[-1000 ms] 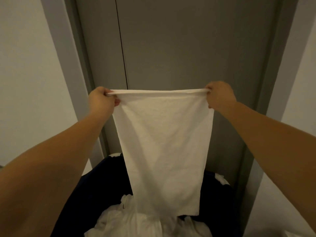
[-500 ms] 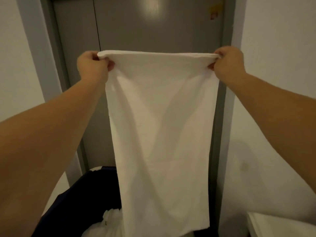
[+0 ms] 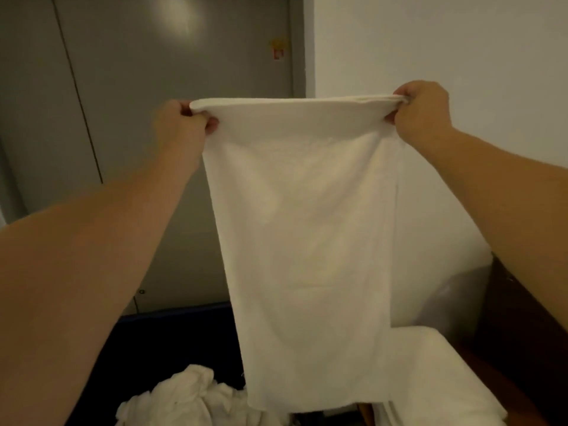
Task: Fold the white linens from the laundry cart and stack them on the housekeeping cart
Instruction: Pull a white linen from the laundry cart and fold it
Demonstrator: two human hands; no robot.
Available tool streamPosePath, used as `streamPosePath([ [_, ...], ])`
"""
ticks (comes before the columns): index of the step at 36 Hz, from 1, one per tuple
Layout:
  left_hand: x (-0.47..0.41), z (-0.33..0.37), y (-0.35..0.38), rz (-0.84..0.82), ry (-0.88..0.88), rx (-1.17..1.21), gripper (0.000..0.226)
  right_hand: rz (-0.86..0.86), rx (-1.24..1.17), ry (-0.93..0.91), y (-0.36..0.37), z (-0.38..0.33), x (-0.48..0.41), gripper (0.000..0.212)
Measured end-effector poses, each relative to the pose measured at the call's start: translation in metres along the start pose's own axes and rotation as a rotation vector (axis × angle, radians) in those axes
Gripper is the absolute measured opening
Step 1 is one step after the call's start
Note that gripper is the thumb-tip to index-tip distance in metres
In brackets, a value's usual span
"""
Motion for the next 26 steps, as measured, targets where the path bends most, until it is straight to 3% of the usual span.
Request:
streamPosePath([
  [13,0.063,-0.010,0.174,-0.078,-0.081,0.147,0.023,-0.015,0.070,0.141,-0.118,0.144,0.012,0.026],
  [21,0.112,-0.040,0.273,-0.045,-0.149,0.099,0.027,-0.160,0.046,0.098,-0.151,0.247,0.012,0.029],
  [26,0.125,-0.065,0.315,-0.046,-0.189,0.081,0.018,-0.177,0.021,0.171,-0.158,0.292,0.013,0.025],
])
Point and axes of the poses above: each hand's wrist, its own x-axis away from the middle knuckle, its own y-axis out of the palm, z = x × y, the point moved 3 cm from there along -x, towards the middle knuckle, and after that the axes turned 10 degrees about -z, right-handed, at the moved point
